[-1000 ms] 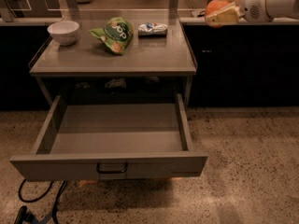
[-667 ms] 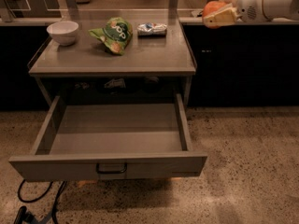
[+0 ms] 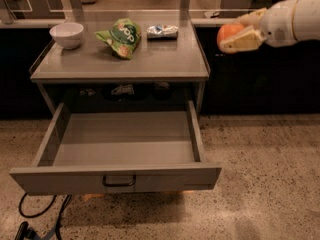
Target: Place orange into top drawer
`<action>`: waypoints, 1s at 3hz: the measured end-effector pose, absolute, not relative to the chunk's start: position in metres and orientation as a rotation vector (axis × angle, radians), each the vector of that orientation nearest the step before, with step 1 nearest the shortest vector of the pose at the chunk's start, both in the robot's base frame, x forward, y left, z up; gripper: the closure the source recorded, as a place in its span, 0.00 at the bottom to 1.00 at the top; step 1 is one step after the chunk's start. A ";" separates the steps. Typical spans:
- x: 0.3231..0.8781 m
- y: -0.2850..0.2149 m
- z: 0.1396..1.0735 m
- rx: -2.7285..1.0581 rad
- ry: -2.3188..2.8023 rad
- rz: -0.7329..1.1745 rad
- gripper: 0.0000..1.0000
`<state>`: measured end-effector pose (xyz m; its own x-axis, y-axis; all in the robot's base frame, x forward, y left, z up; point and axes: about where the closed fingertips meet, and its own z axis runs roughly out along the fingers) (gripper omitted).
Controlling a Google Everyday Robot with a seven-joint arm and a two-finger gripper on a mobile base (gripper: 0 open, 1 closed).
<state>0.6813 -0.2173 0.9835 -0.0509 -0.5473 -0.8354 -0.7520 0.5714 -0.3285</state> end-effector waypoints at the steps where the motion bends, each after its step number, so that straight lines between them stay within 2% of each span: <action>1: 0.598 -0.206 0.974 -1.123 1.731 0.355 1.00; 2: 0.576 -0.218 0.939 -1.102 1.803 0.390 1.00; 3: 0.584 -0.218 0.942 -1.095 1.803 0.375 1.00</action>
Offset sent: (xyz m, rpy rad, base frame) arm -0.0679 0.0101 -0.0038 0.0333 0.0476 0.0615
